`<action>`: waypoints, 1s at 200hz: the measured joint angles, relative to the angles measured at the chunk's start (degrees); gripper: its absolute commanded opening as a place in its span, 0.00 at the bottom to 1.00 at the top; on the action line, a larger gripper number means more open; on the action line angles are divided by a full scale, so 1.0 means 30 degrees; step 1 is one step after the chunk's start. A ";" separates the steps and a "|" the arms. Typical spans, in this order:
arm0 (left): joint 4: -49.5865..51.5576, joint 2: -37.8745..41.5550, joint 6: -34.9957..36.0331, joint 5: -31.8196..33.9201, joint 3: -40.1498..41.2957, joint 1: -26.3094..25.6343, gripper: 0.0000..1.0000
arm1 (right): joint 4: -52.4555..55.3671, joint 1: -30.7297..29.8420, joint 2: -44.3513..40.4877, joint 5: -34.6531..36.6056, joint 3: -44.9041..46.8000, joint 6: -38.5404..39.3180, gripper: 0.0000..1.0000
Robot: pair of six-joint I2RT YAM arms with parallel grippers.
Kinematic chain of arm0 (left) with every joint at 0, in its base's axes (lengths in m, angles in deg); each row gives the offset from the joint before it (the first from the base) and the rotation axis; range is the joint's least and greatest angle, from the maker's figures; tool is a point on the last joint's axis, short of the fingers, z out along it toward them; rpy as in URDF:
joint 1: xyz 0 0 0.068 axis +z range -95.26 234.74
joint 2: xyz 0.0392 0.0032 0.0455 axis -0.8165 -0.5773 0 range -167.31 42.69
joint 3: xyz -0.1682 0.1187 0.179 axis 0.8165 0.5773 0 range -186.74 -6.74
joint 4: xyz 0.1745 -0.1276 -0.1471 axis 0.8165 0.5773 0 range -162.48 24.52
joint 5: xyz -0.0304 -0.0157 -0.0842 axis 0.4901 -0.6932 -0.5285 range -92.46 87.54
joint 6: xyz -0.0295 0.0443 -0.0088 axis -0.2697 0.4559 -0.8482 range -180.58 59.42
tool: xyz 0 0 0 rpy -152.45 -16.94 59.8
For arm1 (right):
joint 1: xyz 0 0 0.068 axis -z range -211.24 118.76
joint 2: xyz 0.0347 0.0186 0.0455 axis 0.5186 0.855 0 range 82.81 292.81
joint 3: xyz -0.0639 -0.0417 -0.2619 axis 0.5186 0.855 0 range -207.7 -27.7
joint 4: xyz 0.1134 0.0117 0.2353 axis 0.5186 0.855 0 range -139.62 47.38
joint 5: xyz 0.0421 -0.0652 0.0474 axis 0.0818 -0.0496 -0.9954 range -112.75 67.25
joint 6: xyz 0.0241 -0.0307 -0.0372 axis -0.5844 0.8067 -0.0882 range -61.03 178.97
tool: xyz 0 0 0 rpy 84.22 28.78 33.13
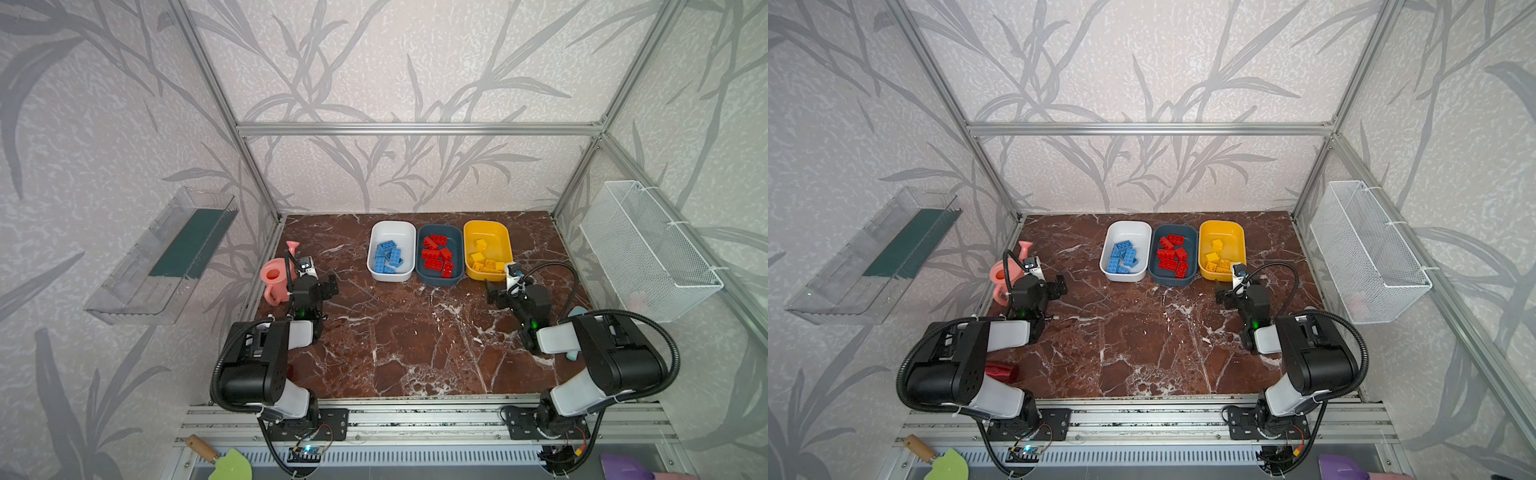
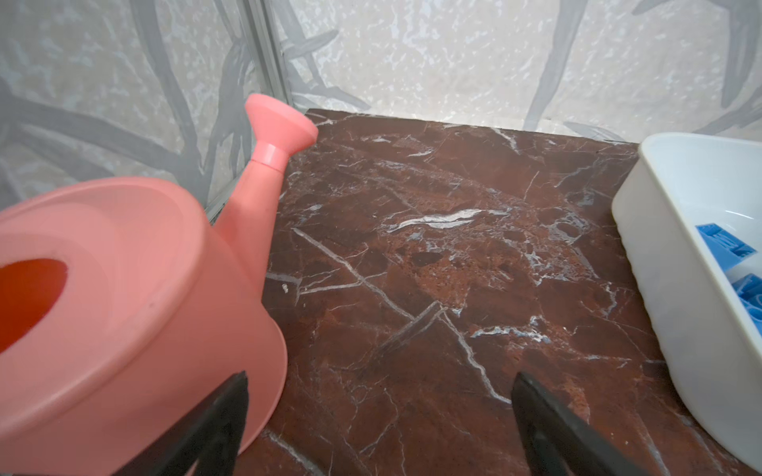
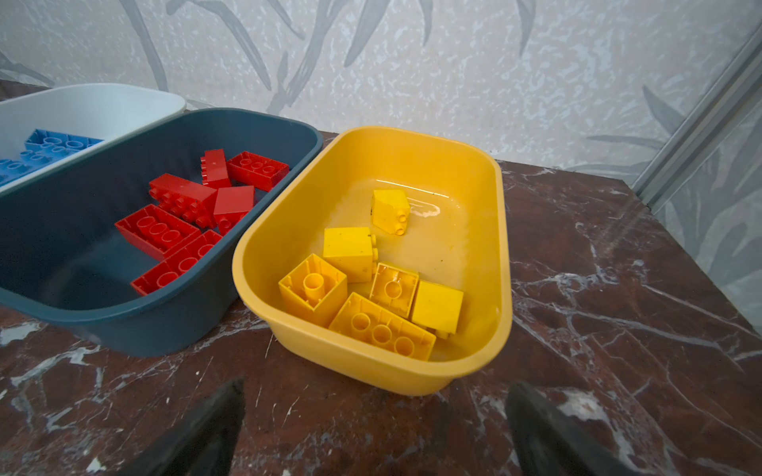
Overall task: Sort the legos into containers by color
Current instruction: Reset both arms
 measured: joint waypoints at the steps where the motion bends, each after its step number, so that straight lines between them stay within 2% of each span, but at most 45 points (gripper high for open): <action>1: -0.0044 0.0000 0.0000 0.0015 0.0044 0.0000 0.99 | -0.0036 0.0000 0.0000 0.0007 0.0044 -0.0007 0.99; 25: -0.3060 0.0087 -0.0408 0.1231 0.2703 -0.0131 0.99 | -0.1107 0.0000 0.0015 0.0000 0.1224 0.0000 0.99; 35: -0.3330 0.0029 -0.0517 0.1647 0.3359 -0.0131 0.99 | -0.1246 0.0000 0.0015 -0.0044 0.1326 0.0007 0.99; 53: -0.1071 -0.0109 -0.0474 0.1705 0.1814 -0.0117 0.99 | -0.1341 0.0000 0.0015 -0.0058 0.1202 0.0015 0.99; 81: -0.1020 -0.0073 -0.0372 0.1967 0.0189 -0.0335 0.99 | -0.1341 0.0000 0.0015 -0.0095 0.1035 0.0000 0.99; 107: -0.0248 -0.0087 -0.0277 0.1887 -0.0117 -0.0379 0.99 | -0.1224 0.0000 0.0015 -0.0080 0.0925 0.0000 0.99; 143: 0.0029 -0.0073 -0.0233 0.1989 0.0029 -0.0372 0.99 | -0.0984 0.0000 0.0015 0.0029 0.0605 -0.0007 0.99; 177: -0.4335 0.0022 -0.0423 0.2674 0.3650 -0.0393 0.99 | -0.0998 0.0000 0.0015 0.0058 0.0605 -0.0007 0.99; 187: -0.4116 -0.0270 -0.0364 0.2754 0.3716 -0.0393 0.99 | -0.0998 0.0000 0.0015 0.0058 0.0605 -0.0007 0.99; 200: -0.2171 -0.0423 -0.0379 0.2900 0.2280 -0.0401 0.99 | -0.0984 0.0000 0.0015 0.0051 0.0605 -0.0007 0.99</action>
